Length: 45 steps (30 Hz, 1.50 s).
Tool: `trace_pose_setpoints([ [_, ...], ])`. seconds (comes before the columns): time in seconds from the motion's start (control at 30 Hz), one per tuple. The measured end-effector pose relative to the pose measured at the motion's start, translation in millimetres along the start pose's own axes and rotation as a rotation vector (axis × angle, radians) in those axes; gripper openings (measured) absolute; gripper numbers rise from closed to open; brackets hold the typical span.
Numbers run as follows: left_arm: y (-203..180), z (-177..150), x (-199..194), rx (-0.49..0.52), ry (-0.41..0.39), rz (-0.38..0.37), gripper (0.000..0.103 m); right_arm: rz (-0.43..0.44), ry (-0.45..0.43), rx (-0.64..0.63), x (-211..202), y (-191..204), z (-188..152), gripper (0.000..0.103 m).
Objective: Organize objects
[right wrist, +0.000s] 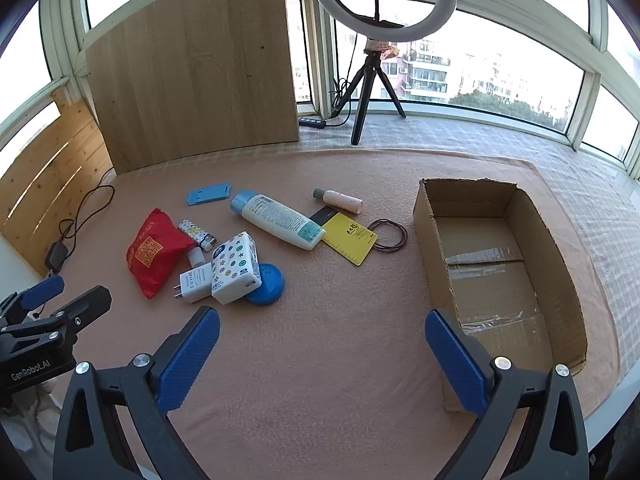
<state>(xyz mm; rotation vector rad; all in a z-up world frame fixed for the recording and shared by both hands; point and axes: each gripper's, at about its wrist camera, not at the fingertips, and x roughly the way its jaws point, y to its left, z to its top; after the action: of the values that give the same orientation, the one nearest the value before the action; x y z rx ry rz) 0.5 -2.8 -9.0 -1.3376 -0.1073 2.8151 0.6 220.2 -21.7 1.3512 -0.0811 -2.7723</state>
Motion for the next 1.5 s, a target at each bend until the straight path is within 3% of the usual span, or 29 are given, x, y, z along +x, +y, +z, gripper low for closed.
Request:
trace_pose_setpoints([
  [1.5, -4.4, 1.2, -4.8, 0.012, -0.004, -0.005, 0.102, -0.002, 0.002, 0.006, -6.5, 0.8, 0.5, 0.100],
])
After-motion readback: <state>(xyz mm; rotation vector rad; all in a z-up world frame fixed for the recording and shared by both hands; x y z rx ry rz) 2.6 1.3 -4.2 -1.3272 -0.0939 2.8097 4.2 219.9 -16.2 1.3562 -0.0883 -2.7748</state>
